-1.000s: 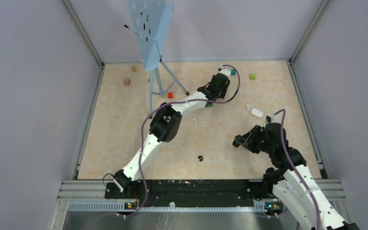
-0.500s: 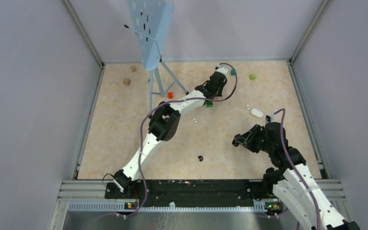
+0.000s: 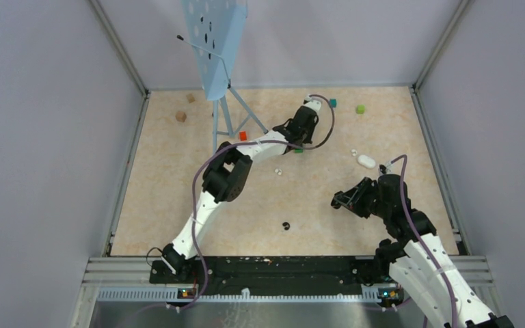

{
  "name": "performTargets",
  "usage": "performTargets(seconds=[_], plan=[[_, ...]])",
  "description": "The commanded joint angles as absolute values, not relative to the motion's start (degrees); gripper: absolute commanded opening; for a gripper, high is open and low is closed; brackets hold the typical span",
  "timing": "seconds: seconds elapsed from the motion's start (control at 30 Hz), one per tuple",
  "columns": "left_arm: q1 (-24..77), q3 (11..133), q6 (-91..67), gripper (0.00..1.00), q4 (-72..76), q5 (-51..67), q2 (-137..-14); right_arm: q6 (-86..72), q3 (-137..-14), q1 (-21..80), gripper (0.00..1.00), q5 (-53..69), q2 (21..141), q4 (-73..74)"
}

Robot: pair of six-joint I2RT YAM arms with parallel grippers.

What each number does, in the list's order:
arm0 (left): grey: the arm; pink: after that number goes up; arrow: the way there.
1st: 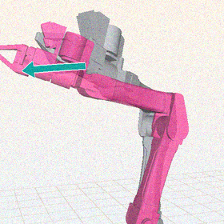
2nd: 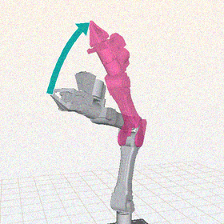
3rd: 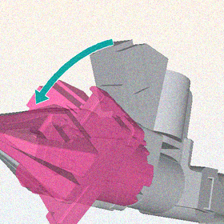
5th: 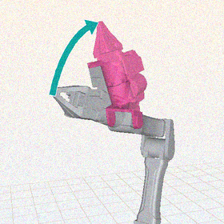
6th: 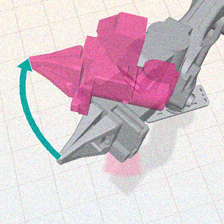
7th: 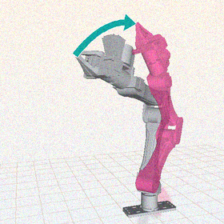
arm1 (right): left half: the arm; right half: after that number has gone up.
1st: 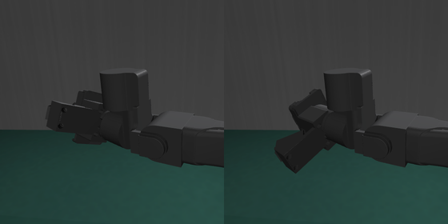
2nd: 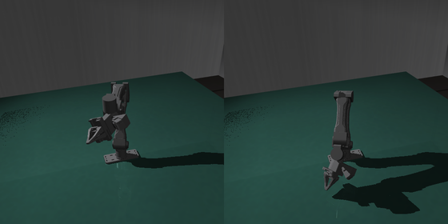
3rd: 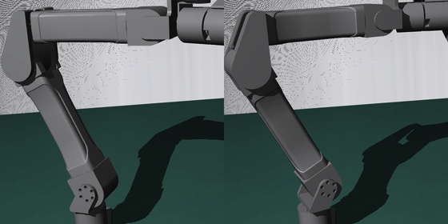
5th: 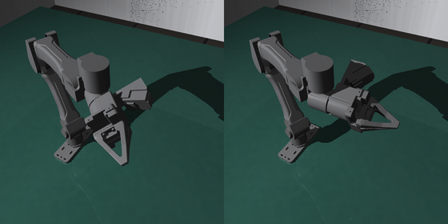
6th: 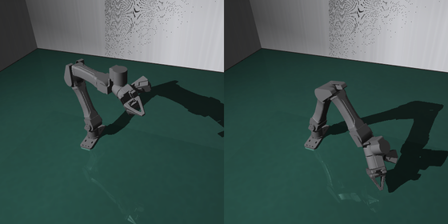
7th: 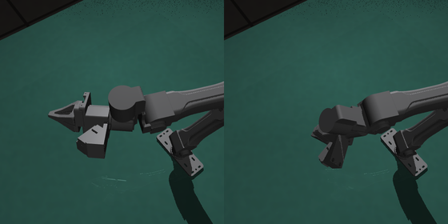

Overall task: Insert the wireless bluetooth earbuds into the charging case
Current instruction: Move the right earbud to the center of the board.

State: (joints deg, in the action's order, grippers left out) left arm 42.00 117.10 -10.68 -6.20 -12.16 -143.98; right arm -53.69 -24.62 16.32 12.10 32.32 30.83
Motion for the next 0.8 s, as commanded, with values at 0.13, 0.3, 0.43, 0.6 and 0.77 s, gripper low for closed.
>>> performTargets(seconds=[0.13, 0.3, 0.43, 0.6, 0.77], plan=[[45.7, 104.2, -7.7, 0.13, -4.8, -9.4, -126.7, -51.1, -27.6, 15.8, 0.0, 10.5, 32.7, 30.9], [46.7, 93.3, -7.1, 0.13, -7.4, -7.6, -114.7, -49.7, -28.9, 15.9, 0.0, 7.6, 31.5, 32.9], [46.9, 82.3, -5.5, 0.15, -11.0, 0.4, -105.5, -49.4, -29.0, 15.9, 0.0, 7.5, 30.7, 33.2], [47.1, 65.6, -3.6, 0.22, -7.9, 9.6, -94.3, -49.9, -28.1, 15.9, 0.0, 8.8, 30.4, 32.6], [47.3, 52.1, -4.2, 0.21, -0.6, 13.0, -87.6, -50.2, -28.1, 15.9, 0.0, 10.9, 30.3, 31.3]])
